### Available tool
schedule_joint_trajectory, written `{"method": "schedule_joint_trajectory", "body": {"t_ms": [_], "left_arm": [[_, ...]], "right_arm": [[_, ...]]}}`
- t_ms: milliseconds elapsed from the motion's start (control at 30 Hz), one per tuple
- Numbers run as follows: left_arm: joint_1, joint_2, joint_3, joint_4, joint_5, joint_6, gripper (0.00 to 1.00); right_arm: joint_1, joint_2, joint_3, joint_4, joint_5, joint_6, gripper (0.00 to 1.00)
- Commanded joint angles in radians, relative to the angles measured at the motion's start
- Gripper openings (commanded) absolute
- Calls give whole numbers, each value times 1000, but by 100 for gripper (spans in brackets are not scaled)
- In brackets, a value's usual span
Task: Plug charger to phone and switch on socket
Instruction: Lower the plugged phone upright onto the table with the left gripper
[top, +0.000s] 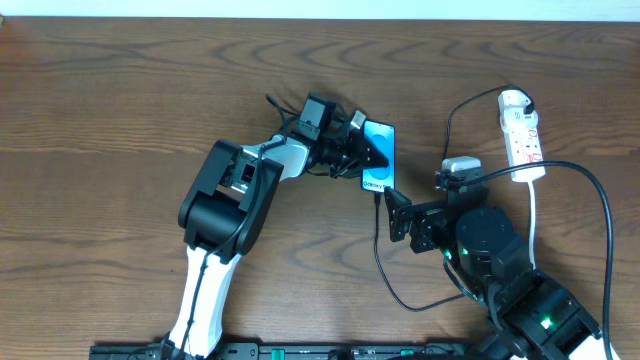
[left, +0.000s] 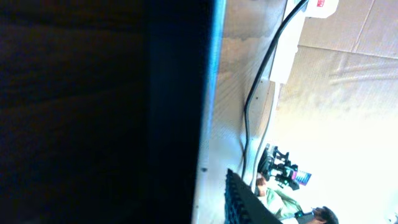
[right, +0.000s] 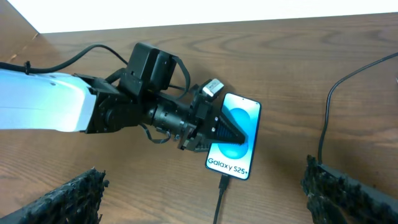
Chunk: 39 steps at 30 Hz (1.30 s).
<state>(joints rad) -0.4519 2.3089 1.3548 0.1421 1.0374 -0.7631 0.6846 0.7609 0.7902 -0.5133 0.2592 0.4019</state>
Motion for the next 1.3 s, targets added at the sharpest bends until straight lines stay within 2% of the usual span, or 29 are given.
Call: {"method": "schedule_joint_trajectory", "body": {"t_ms": [0,300,433,667,867,1267], "left_arm": [[2,7,-5,-15,-90,-1,30],[2,7,-5,-37,-142,3,40],[5,7,-5,-37,-146,9,41],[5,7,-5,-171,-338,26,53],[4,7,-5,-285,-468,87,54],[8,6,-5,-299,-557,101,54]], "right_arm": [[-4,-2,14,-4,12,9,99],[-4,-2,14,-11,12,9,99],[-4,-2,14,-15,12,9,99],[-4,-2,14,-24,12,9,99],[-4,-2,14,-26,12,9,99],[-4,-2,14,-53,12,9,99]]}}
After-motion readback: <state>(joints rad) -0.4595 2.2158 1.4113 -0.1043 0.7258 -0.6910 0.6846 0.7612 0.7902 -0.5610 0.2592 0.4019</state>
